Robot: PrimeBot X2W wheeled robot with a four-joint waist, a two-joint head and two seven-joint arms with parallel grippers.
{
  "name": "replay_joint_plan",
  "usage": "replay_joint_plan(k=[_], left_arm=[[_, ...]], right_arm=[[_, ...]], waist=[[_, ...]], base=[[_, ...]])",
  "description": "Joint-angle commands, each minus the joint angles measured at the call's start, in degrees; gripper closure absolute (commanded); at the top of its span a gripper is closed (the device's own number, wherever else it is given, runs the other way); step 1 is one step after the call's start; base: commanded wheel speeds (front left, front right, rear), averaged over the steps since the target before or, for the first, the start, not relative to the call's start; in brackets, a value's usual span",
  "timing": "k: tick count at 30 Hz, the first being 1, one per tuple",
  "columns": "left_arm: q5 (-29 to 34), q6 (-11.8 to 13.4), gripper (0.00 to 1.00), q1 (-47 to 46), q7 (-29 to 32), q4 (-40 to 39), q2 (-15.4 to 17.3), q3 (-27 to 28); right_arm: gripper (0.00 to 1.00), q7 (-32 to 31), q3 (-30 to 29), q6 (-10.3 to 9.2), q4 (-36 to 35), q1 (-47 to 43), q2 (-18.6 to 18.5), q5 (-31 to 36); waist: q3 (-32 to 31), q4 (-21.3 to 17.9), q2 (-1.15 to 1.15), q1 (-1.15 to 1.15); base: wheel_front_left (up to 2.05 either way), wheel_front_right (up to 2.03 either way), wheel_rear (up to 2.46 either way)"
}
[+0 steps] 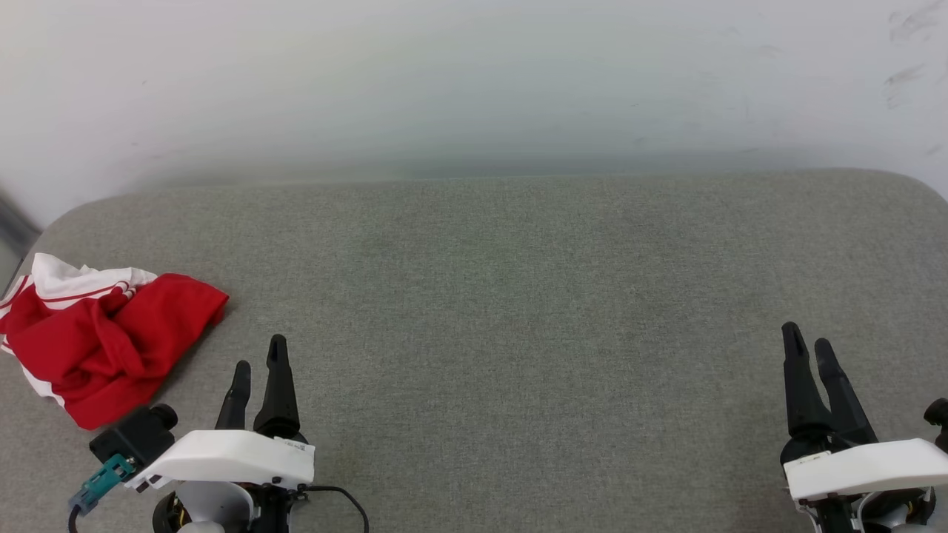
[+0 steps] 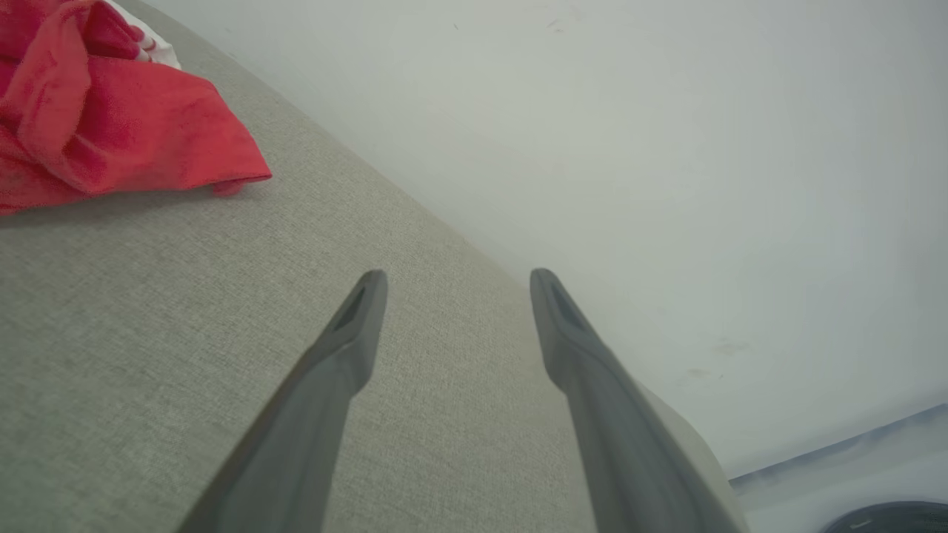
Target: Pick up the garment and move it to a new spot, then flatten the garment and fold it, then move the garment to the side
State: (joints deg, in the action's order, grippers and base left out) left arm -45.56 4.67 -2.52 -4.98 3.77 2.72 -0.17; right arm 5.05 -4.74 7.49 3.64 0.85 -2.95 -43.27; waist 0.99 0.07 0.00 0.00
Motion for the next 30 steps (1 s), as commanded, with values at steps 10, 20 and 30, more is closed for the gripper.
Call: replay_joint_plan(k=[10,20,30], left_arm=[[9.1,1.6,0.00,0.9,-2.3,-1.7,0.2,-1.2],[16.0,1.6,0.00,1.7,-3.8,-2.7,0.2,-2.2],[21.7,1.3,0.00,2.3,-5.2,-3.7,0.2,-3.0]], right_arm=[[0.00,2.1,0.7,0.00,-1.7,-0.8,0.0,9.2],[0.00,3.7,1.3,0.00,-2.6,-1.6,0.1,15.7],[0.00,5.2,1.8,0.00,-3.4,-2.5,0.1,21.5]], waist=[[-0.2,0.1,0.00,0.00],[-0.1,0.2,0.00,0.00],[0.1,0.4,0.00,0.00]], base=[[0.00,0.00,0.00],[0.00,0.00,0.00],[0.00,0.00,0.00]])
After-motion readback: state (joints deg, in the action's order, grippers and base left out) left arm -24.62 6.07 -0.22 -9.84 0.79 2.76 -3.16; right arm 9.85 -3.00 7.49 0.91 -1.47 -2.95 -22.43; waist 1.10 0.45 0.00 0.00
